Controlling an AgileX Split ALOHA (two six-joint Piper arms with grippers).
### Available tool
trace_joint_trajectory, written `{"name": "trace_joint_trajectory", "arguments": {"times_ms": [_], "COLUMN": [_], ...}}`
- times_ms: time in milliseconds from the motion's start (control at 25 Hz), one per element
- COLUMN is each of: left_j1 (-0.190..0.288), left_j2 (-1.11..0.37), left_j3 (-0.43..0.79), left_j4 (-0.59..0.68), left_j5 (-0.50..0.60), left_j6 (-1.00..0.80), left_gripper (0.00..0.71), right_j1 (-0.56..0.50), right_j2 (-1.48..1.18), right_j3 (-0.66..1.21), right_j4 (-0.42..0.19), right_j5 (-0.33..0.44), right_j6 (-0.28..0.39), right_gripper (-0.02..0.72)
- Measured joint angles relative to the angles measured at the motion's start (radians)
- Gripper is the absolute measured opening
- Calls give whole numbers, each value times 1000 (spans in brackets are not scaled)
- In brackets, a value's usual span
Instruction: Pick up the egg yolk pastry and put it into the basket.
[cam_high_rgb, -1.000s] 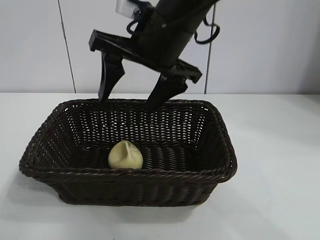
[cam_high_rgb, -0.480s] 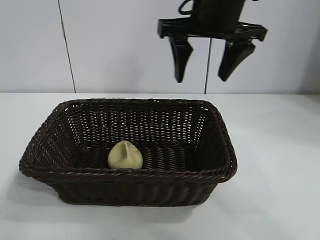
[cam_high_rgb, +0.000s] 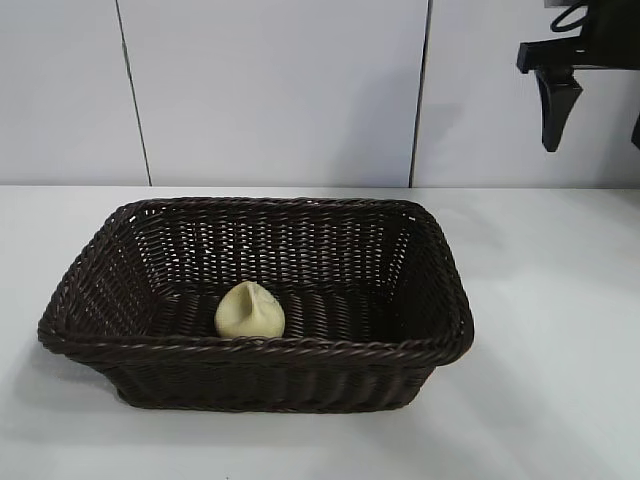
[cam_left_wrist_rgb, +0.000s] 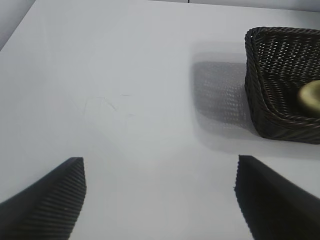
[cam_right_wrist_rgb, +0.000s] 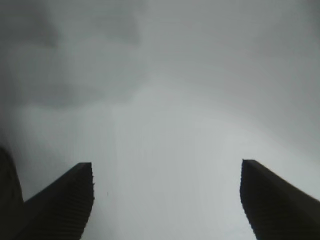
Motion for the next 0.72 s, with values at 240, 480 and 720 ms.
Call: {"name": "trace_joint_trajectory", "arguments": {"times_ms": [240, 480, 720], "left_j1": [0, 0, 0], "left_j2": [0, 0, 0], "left_j3": [0, 0, 0], "left_j4": [0, 0, 0], "left_j5": [0, 0, 0], "left_j6": [0, 0, 0], "left_gripper": [595, 595, 595], "right_j1": [0, 0, 0], "right_j2": [-81, -287, -578], "right_j3": [77, 309, 591], "right_j4": [6, 15, 16], "right_j5": [2, 2, 2], "right_j6": [-12, -26, -31], "right_gripper": [581, 580, 580]}}
